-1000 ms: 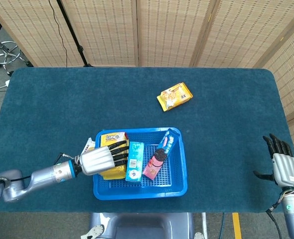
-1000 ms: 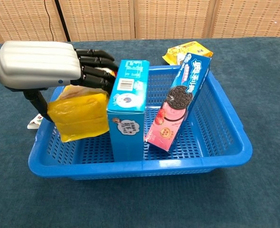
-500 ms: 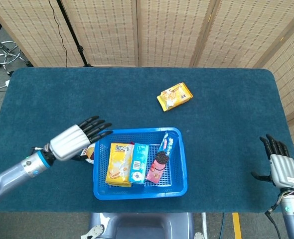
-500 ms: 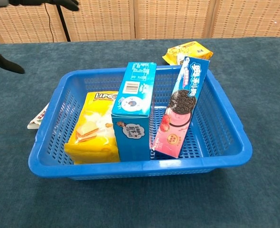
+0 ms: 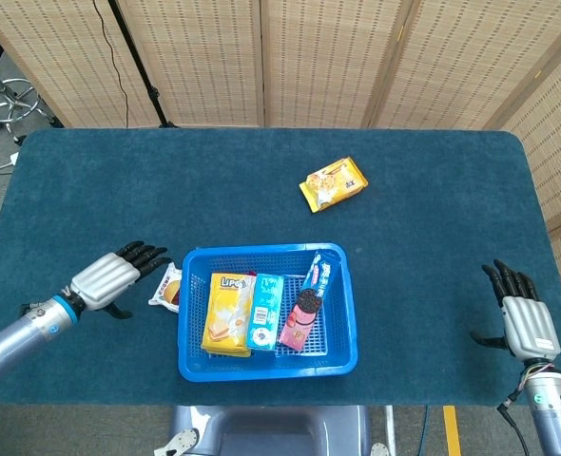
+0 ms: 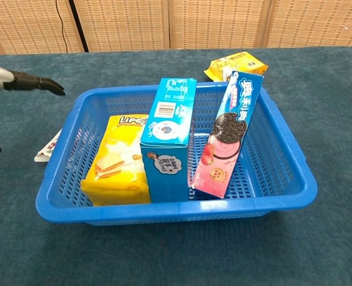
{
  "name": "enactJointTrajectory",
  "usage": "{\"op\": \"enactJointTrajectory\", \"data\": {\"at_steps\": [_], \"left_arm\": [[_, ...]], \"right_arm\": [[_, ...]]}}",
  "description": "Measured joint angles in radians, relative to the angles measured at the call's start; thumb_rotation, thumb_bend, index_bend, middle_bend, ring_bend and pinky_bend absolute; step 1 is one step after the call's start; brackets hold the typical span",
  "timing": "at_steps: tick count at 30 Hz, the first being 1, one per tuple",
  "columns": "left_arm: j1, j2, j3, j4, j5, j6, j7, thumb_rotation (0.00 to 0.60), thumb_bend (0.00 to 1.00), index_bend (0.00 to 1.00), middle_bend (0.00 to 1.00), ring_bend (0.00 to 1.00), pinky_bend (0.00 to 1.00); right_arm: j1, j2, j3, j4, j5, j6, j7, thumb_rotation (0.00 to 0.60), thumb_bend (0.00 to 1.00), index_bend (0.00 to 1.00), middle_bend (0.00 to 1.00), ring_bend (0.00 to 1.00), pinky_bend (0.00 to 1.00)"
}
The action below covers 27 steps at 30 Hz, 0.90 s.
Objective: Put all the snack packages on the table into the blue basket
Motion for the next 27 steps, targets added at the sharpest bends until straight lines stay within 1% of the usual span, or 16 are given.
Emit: {"op": "enactJointTrajectory", "data": {"at_steps": [2, 8, 15, 21, 22, 24, 25, 26, 27], "left_arm": [[-0.002, -0.052, -0.013, 0.025, -0.033, -0.042, 0.012, 0.6, 0.01, 0.0, 0.0, 0.0, 0.0], [-0.015, -0.136, -0.055, 0.066, -0.133, -0.147, 0.088, 0.6, 0.01, 0.0, 0.0, 0.0, 0.0], [-0.018, -0.188, -0.088, 0.092, -0.176, -0.168, 0.151, 0.6, 0.01, 0.0, 0.0, 0.0, 0.0], [-0.011, -0.259, -0.108, 0.136, -0.19, -0.154, 0.187, 0.6, 0.01, 0.0, 0.0, 0.0, 0.0], [-0.007, -0.274, -0.112, 0.146, -0.19, -0.144, 0.194, 0.6, 0.01, 0.0, 0.0, 0.0, 0.02], [-0.001, -0.292, -0.118, 0.159, -0.19, -0.125, 0.205, 0.6, 0.01, 0.0, 0.01, 0.04, 0.11], [0.003, -0.303, -0.122, 0.167, -0.19, -0.114, 0.215, 0.6, 0.01, 0.0, 0.04, 0.09, 0.18], [0.006, -0.31, -0.125, 0.172, -0.191, -0.106, 0.223, 0.6, 0.02, 0.0, 0.09, 0.15, 0.25], [0.009, -0.314, -0.128, 0.175, -0.193, -0.099, 0.232, 0.6, 0.02, 0.02, 0.14, 0.19, 0.29]], "right_arm": [[0.0, 0.001, 0.002, 0.003, 0.007, -0.003, 0.004, 0.6, 0.0, 0.0, 0.0, 0.0, 0.0], [0.002, 0.003, 0.007, 0.016, 0.023, -0.012, 0.016, 0.6, 0.0, 0.0, 0.0, 0.0, 0.0], [0.002, 0.006, 0.009, 0.019, 0.03, -0.017, 0.025, 0.6, 0.0, 0.0, 0.0, 0.0, 0.0], [0.002, 0.007, 0.01, 0.016, 0.031, -0.015, 0.025, 0.6, 0.0, 0.0, 0.0, 0.0, 0.0], [0.002, 0.007, 0.01, 0.016, 0.032, -0.015, 0.025, 0.6, 0.0, 0.0, 0.0, 0.0, 0.0], [0.002, 0.008, 0.01, 0.016, 0.033, -0.017, 0.028, 0.6, 0.0, 0.0, 0.0, 0.0, 0.0], [0.002, 0.009, 0.011, 0.015, 0.033, -0.018, 0.03, 0.6, 0.0, 0.0, 0.0, 0.0, 0.0], [0.002, 0.01, 0.011, 0.015, 0.033, -0.018, 0.032, 0.6, 0.0, 0.0, 0.0, 0.0, 0.0], [0.002, 0.01, 0.011, 0.015, 0.033, -0.019, 0.035, 0.6, 0.0, 0.0, 0.0, 0.0, 0.0]]}}
